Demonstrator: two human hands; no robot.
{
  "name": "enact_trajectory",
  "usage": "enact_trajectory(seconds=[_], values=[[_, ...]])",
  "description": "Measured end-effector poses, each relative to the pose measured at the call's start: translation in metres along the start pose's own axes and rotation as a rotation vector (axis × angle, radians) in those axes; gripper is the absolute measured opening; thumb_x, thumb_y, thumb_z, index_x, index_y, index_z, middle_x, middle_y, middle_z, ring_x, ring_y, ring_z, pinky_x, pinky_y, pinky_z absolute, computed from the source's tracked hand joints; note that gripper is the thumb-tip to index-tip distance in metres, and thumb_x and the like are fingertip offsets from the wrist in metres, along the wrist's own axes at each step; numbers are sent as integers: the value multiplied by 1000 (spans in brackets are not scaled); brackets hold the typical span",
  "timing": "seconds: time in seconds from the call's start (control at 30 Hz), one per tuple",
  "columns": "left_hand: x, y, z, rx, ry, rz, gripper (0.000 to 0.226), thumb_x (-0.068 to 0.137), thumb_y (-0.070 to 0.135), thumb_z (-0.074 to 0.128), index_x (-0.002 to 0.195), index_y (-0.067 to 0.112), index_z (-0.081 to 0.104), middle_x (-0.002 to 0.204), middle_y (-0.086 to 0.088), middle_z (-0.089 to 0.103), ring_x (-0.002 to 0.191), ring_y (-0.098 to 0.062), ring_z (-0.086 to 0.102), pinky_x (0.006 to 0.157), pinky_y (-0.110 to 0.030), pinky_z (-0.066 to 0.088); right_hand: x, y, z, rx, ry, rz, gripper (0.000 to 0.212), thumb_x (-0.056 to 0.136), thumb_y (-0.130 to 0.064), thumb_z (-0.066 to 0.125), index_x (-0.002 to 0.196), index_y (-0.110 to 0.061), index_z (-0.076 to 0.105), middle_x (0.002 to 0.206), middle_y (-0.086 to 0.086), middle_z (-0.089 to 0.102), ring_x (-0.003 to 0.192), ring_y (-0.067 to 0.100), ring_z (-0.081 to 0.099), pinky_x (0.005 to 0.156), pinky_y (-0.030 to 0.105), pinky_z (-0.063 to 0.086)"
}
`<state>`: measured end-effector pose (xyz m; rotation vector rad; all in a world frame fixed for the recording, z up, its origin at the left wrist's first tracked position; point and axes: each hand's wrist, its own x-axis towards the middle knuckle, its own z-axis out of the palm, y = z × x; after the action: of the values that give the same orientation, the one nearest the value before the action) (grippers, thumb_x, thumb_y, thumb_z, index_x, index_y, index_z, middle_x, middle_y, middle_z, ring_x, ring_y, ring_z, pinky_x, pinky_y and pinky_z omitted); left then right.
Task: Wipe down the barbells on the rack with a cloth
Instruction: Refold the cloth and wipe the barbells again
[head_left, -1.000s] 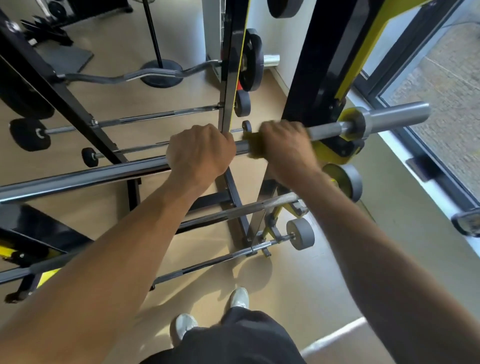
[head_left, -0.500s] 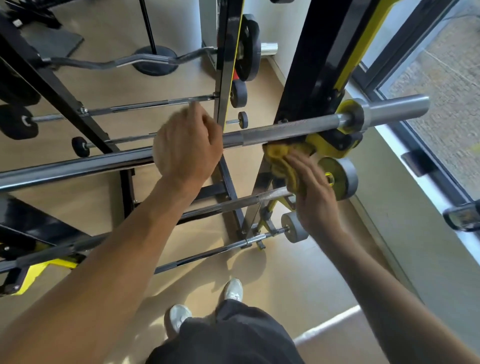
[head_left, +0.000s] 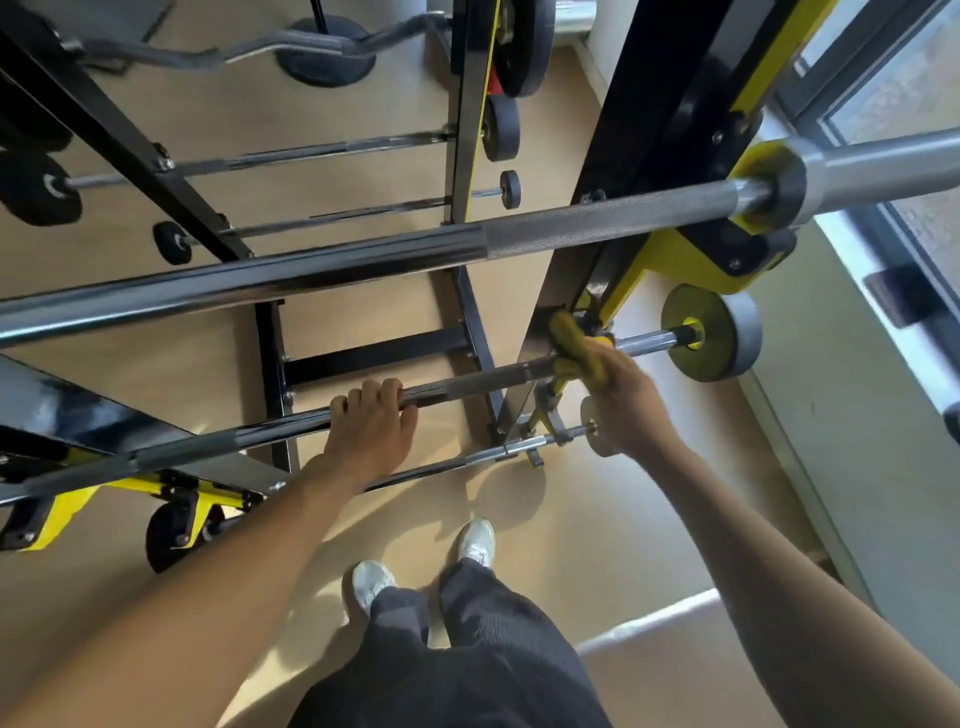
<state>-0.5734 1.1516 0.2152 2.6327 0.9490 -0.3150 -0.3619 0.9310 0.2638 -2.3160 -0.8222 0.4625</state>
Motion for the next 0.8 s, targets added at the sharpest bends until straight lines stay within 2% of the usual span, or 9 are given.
enact_trajectory(seconds=[0.03,0.1,0.17,0.27,0.37,0.53,0.6,0.67,0.8], values=[[0,-5,8,35,-28,21,34,101,40,33,127,18,39,123,-8,49,111,-27,46,101,-44,31,5,7,14,-140,-90,-70,38,96,-15,60,133,-24,55,125,-6,55,112,11,53,88,22,52],[3,-8,16,59,-35,42,35,102,41,31,129,20,36,123,-6,46,110,-26,42,102,-43,25,6,22,47,-441,-189,-150,68,90,-14,69,148,-23,36,149,-2,36,140,24,33,108,45,44],[9,-7,17,56,-59,7,35,103,42,28,129,21,37,122,-6,44,109,-26,40,101,-43,25,1,22,64,-583,-132,-122,77,86,-18,73,150,-17,31,154,4,34,145,33,26,112,53,36],[15,-7,18,76,-84,-17,35,103,42,25,127,21,39,120,-6,44,106,-25,39,99,-41,27,7,9,69,-603,7,-195,62,85,-27,75,140,-17,48,140,4,52,132,29,44,109,46,38],[15,-7,18,52,-99,-23,33,103,42,27,126,22,40,118,-4,44,107,-24,39,100,-40,26,30,9,52,-516,-25,-260,45,88,-29,71,130,-19,59,127,2,63,117,24,56,100,39,46],[15,-6,16,31,-88,-25,31,103,41,28,125,23,42,114,-1,43,99,-20,35,97,-38,25,37,35,20,-655,-152,-327,63,79,-30,79,135,-13,54,124,6,64,114,27,62,98,39,49],[15,-5,15,45,-93,-30,31,103,41,27,124,23,40,114,-2,43,95,-17,30,96,-38,26,39,34,23,-686,-174,-331,61,80,-29,79,133,-11,54,124,8,63,114,27,60,101,39,47],[15,-1,14,84,-103,-48,31,103,42,25,123,22,38,114,-3,42,94,-19,31,96,-39,28,49,14,36,-656,-288,-344,53,82,-27,78,128,-13,54,120,7,62,111,24,59,100,38,45],[13,6,11,125,-116,-71,30,103,41,25,123,21,35,112,-4,40,96,-20,35,97,-40,31,73,-47,88,-633,-581,-453,32,90,-23,68,116,-15,50,90,-3,49,82,14,58,74,28,48]])
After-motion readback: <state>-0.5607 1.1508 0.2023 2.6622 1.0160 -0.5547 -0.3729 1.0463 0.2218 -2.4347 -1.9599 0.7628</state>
